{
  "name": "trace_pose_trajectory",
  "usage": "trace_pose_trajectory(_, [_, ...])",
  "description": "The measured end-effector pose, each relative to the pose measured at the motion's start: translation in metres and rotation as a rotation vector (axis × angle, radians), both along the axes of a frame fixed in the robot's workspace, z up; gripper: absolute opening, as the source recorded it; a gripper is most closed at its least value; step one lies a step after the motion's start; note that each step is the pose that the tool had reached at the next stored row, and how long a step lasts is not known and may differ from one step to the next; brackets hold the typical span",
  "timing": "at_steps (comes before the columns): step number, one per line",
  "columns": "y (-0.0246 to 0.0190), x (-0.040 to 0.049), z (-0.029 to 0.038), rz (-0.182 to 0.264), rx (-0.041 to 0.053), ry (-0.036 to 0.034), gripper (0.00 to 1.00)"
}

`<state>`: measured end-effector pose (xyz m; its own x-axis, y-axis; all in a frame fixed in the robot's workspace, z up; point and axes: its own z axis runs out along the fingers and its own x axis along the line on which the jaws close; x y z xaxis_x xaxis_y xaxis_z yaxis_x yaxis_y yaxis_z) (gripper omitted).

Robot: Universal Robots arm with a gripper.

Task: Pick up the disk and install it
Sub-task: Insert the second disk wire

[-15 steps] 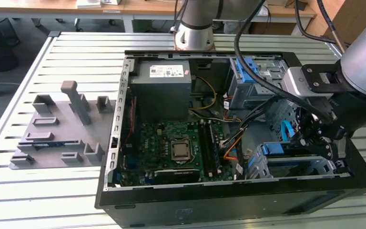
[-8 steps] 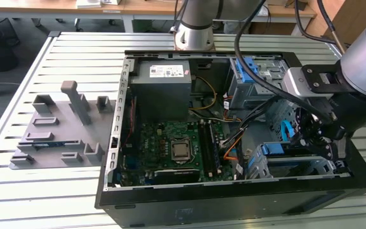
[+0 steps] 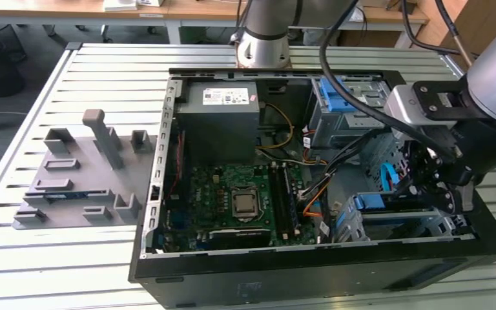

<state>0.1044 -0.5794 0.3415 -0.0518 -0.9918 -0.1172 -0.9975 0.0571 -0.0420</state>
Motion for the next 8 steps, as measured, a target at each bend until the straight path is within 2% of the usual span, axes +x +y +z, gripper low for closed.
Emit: trace_pose_trajectory(8, [0.0000, 0.0000, 0.0013, 0.000, 0.0000, 0.0000, 0.11])
